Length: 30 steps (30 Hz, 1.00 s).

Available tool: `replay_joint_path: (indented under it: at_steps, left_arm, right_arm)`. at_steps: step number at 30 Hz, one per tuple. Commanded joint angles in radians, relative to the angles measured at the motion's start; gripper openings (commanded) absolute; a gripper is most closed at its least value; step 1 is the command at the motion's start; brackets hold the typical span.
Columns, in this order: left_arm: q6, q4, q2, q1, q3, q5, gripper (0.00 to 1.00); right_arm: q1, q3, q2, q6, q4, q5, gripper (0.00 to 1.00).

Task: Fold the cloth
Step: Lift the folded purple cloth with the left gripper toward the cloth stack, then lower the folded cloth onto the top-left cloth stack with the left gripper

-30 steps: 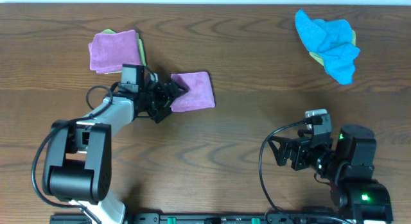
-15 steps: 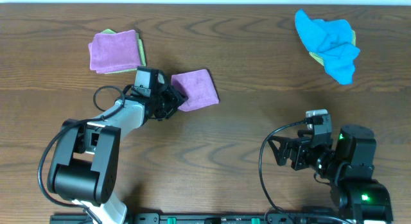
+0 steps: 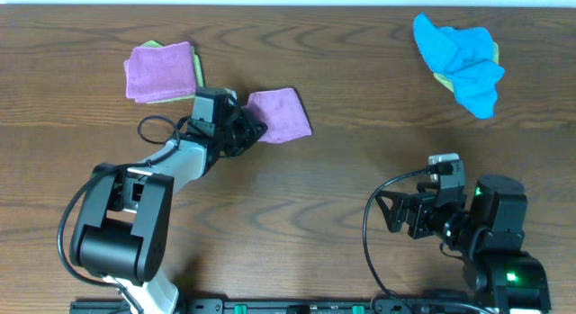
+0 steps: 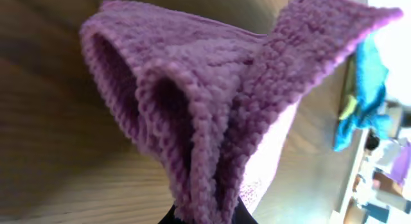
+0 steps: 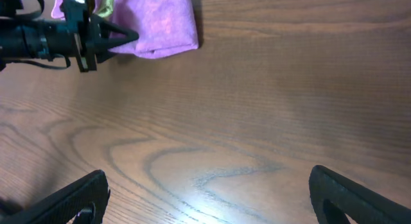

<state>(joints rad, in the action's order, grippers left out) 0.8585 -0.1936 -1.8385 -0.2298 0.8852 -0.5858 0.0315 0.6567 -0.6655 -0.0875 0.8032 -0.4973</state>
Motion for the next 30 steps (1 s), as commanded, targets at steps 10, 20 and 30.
replay_joint_path:
  at_steps: [10,20,30]
  left_arm:
    - [0.056,0.185,-0.013,0.148,0.444,-0.171,0.06]
    - [0.009,0.299,-0.02,0.327,0.587,-0.193,0.05]
    - [-0.029,0.286,-0.082,0.445,0.594,-0.208,0.05]
  right_arm:
    - [0.01,-0.009,0.005,-0.009,0.001,-0.004,0.99]
    - [0.01,-0.009,0.005,-0.009,0.001,-0.004,0.99]
    - [0.01,-0.009,0.005,-0.009,0.001,-0.004,0.99]
